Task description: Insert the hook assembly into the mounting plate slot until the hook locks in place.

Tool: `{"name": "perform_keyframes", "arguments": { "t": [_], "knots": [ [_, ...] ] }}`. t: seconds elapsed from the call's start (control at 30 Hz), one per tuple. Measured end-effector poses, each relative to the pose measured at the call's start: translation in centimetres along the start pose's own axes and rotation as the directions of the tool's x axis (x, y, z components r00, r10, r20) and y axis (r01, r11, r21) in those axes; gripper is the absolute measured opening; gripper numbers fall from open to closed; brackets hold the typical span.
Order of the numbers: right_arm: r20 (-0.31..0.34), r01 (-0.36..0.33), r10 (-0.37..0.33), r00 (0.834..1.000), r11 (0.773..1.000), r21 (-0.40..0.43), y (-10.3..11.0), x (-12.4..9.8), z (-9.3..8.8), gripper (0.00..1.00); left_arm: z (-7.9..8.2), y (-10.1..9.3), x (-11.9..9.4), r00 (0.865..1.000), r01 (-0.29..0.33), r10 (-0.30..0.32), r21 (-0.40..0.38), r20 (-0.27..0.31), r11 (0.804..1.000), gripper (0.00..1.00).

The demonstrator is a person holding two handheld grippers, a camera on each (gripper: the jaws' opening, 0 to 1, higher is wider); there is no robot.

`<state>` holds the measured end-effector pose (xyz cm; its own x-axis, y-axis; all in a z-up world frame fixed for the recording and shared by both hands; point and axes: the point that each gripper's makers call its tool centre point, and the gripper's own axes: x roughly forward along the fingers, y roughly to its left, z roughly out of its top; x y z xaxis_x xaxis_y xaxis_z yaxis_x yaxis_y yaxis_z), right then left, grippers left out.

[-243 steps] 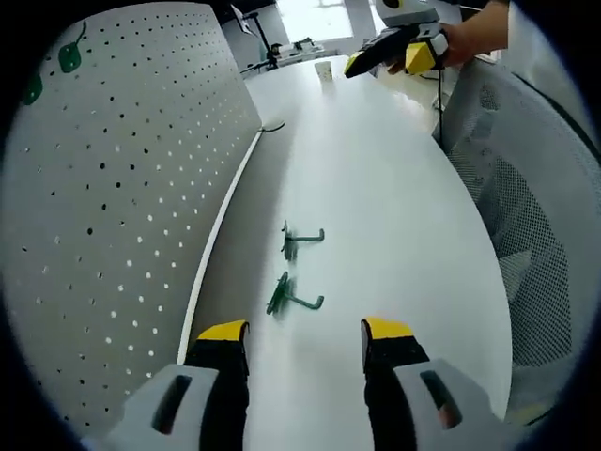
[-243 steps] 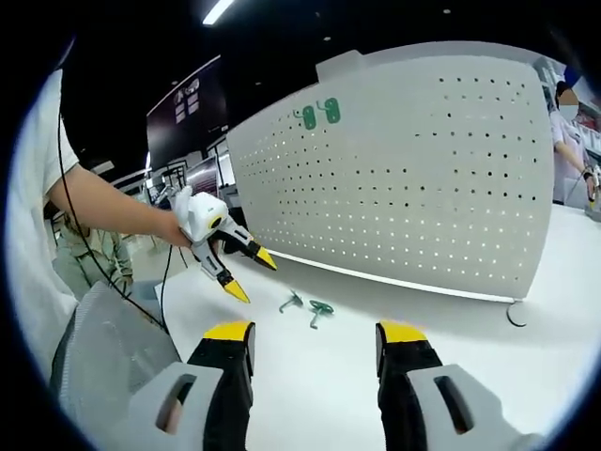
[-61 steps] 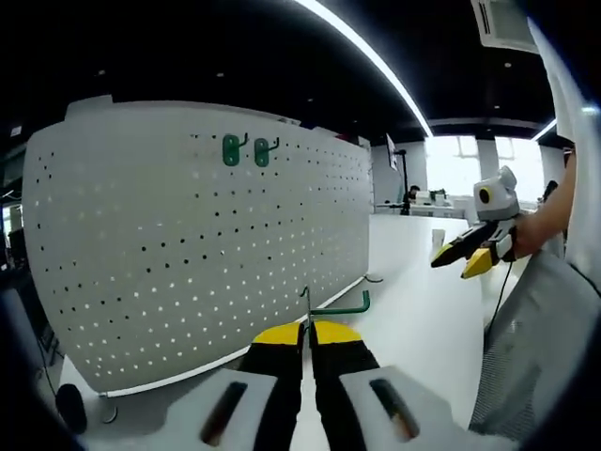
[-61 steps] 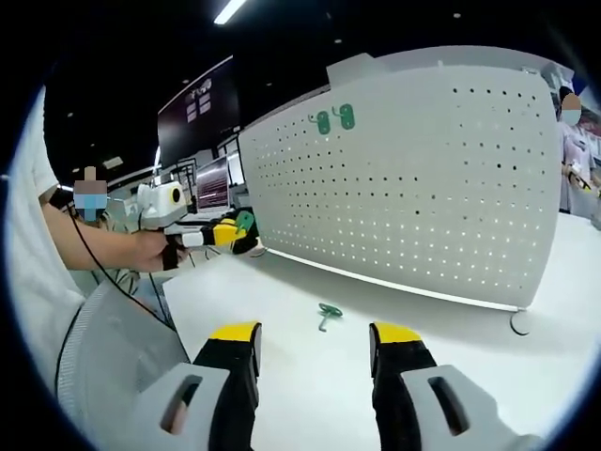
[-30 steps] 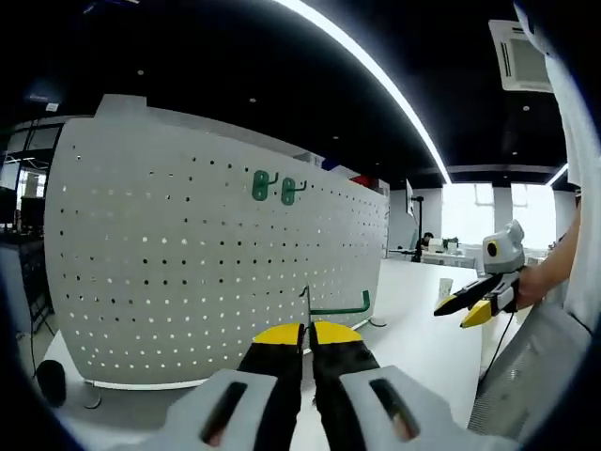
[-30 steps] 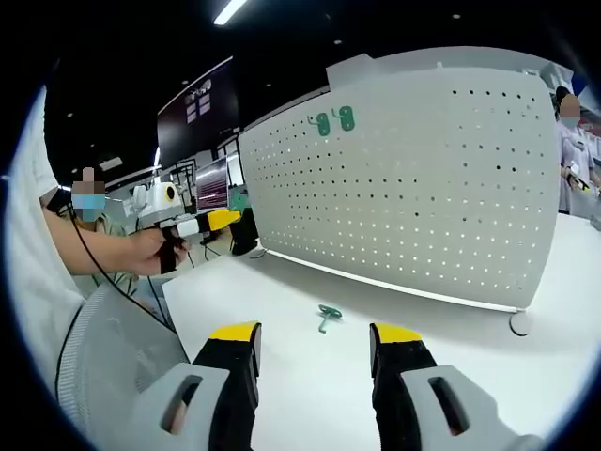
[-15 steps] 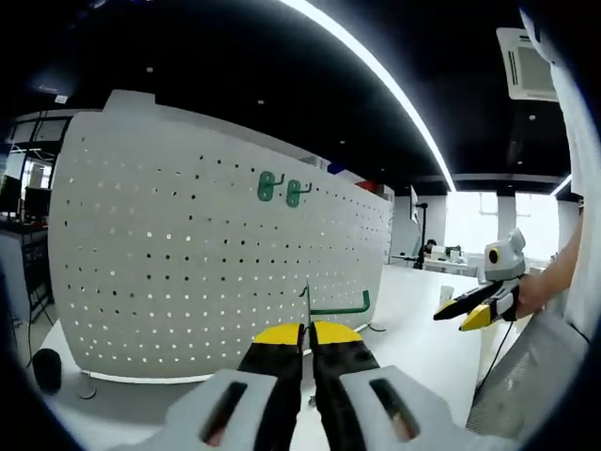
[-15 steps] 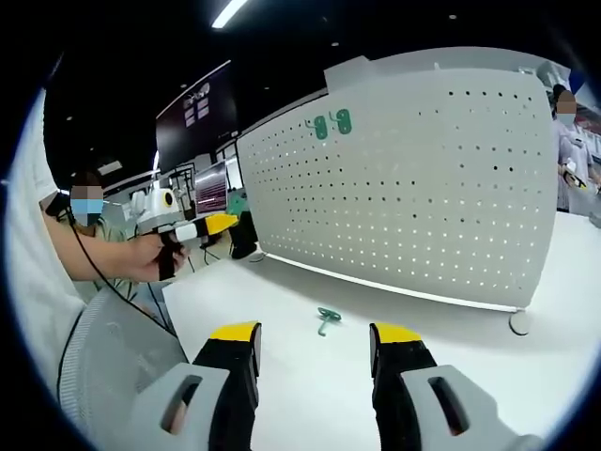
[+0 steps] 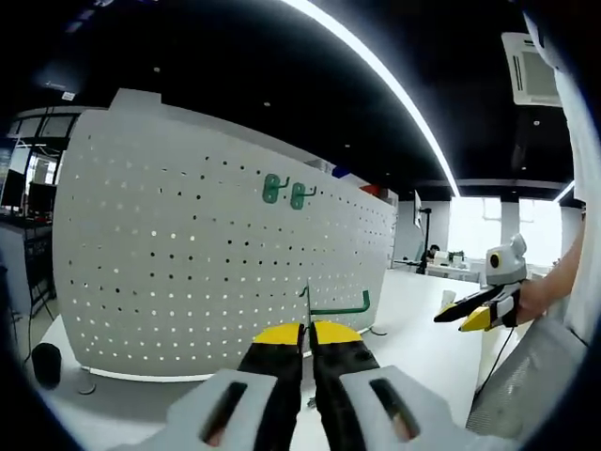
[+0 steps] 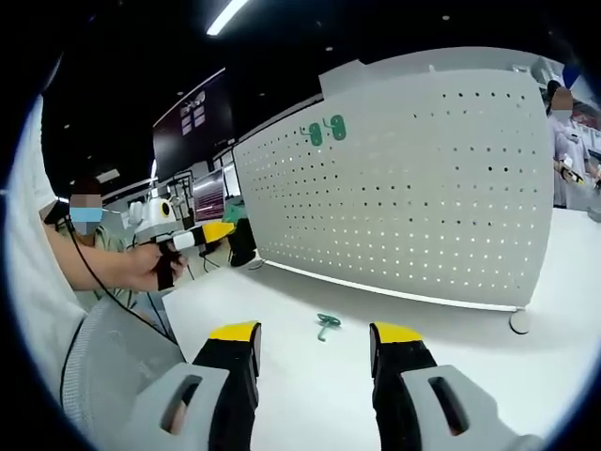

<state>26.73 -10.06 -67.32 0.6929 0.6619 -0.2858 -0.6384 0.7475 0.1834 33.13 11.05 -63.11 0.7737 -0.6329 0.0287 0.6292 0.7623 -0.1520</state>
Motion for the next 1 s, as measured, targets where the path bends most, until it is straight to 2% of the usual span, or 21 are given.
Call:
{"name": "perform_keyframes", "arguments": {
  "t": [0.43, 1.0],
  "knots": [
    [0.0, -0.006, 0.006, 1.0, 1.0, -0.009, 0.2, 0.1, 0.2, 0.45, 0.4, -1.1, 0.6, 1.0, 0.019, -0.019, 0.004, 0.005, 1.0, 0.02],
    [0.013, -0.007, 0.007, 1.0, 1.0, -0.005, 0.4, 0.2, 0.5, 0.45, 0.5, -1.5, 1.1, 1.0, 0.025, -0.025, -0.003, 0.013, 1.0, 0.02]
  ]
}}
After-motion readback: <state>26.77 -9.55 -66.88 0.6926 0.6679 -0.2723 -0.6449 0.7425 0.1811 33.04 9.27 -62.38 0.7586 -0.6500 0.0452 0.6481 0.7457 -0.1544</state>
